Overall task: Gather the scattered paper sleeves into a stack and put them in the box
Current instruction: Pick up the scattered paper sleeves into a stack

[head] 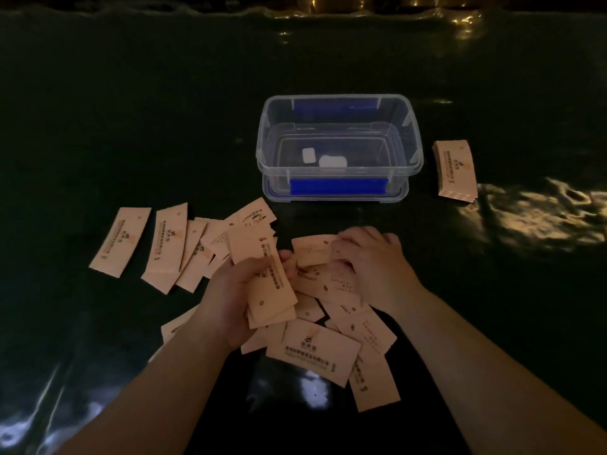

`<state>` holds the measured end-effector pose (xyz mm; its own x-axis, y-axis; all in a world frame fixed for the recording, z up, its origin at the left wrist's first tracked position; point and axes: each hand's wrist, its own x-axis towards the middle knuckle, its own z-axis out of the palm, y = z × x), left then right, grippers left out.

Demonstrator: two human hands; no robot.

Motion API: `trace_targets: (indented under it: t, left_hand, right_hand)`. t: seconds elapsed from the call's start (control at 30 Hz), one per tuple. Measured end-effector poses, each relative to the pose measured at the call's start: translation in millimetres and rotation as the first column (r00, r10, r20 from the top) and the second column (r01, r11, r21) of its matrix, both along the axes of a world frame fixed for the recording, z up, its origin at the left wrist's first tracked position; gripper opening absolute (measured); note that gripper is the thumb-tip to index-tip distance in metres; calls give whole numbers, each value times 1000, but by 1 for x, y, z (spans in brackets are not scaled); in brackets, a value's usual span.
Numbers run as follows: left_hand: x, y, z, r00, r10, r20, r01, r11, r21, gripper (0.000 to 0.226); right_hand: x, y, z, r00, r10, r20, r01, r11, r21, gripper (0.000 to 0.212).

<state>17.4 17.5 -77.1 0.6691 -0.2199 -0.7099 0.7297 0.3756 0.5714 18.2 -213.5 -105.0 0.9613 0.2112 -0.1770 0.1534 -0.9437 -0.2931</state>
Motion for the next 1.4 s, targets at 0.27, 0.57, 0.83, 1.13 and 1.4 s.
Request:
trace_targets:
  t: [0.27, 0.57, 0.83, 1.13, 1.4]
  left_hand:
    - [-3, -21, -7, 999, -17, 51, 13, 997, 76, 25]
    - [-5, -38, -8, 998, -45, 33, 43, 997, 60, 33]
    - [7, -32, -7, 993, -105, -46, 103, 994, -42, 65]
    - [-10, -30, -6, 836, -531, 138, 544, 835, -81, 61]
    - [2, -2, -5, 978, -194, 80, 198, 979, -49, 63]
  right_hand:
    - [-50, 5, 26, 645, -754, -125, 685, 499, 531, 10]
    - [-79, -9, 34, 448, -243, -860, 783, -357, 509, 54]
    - [-74, -29, 51, 689, -420, -591, 664, 38, 747, 50]
    - [-21, 35, 56, 913, -359, -194, 375, 554, 743, 36]
    - [-30, 17, -2, 884, -309, -351, 384, 908, 168, 88]
